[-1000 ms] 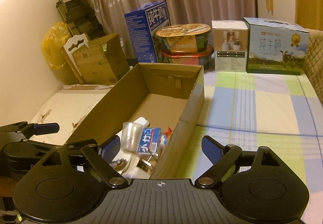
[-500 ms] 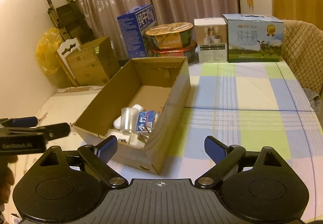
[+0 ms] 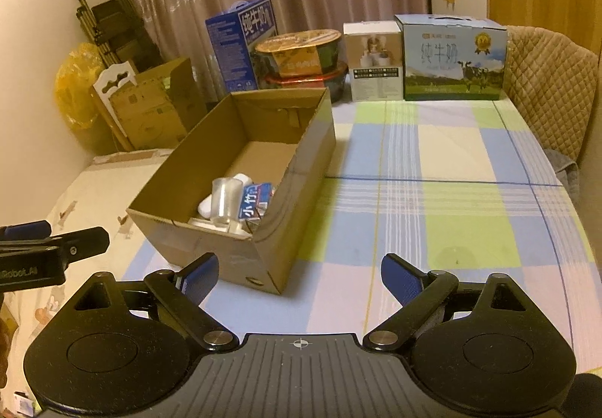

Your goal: Organize rigid objects

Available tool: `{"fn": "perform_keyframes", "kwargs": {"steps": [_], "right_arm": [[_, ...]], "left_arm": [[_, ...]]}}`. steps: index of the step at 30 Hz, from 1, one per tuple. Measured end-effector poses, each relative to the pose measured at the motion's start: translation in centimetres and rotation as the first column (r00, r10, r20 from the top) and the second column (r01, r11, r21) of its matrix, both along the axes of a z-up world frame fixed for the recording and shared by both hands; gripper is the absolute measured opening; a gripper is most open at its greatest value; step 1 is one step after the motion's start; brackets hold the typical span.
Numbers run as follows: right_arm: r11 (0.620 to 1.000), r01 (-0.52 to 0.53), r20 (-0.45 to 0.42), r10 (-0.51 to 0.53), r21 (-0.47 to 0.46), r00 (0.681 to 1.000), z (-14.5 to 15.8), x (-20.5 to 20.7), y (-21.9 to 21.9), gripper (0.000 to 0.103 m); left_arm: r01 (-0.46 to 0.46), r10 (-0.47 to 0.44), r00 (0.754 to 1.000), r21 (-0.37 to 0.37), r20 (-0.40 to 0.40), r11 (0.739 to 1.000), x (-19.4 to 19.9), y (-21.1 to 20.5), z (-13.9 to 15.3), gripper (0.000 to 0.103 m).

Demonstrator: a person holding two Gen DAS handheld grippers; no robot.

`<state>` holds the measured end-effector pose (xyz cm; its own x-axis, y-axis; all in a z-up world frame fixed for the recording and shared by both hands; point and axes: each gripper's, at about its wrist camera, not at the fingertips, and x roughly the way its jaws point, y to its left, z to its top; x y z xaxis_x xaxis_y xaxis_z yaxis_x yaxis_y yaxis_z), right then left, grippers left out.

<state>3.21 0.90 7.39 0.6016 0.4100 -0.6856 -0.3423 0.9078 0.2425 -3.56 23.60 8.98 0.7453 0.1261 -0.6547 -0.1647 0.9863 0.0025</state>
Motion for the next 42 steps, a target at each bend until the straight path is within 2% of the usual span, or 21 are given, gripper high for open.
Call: {"fn": "perform_keyframes", "kwargs": {"steps": [23, 42], "right_arm": [[1.000, 0.005, -0.018, -0.005, -0.016, 1.000, -1.0, -0.3, -0.1, 0.090], [1.000, 0.018, -0.029, -0.018, -0.012, 0.999, -1.3, -0.1, -0.2, 0.090]], "left_arm": [[0.019, -0.018, 0.999, 0.019, -0.051, 1.000, 0.3, -0.8, -1.6, 0.102], [0.025, -0.024, 0.998, 0.015, -0.058, 1.000, 0.8, -1.1, -2.0, 0.102]]}}
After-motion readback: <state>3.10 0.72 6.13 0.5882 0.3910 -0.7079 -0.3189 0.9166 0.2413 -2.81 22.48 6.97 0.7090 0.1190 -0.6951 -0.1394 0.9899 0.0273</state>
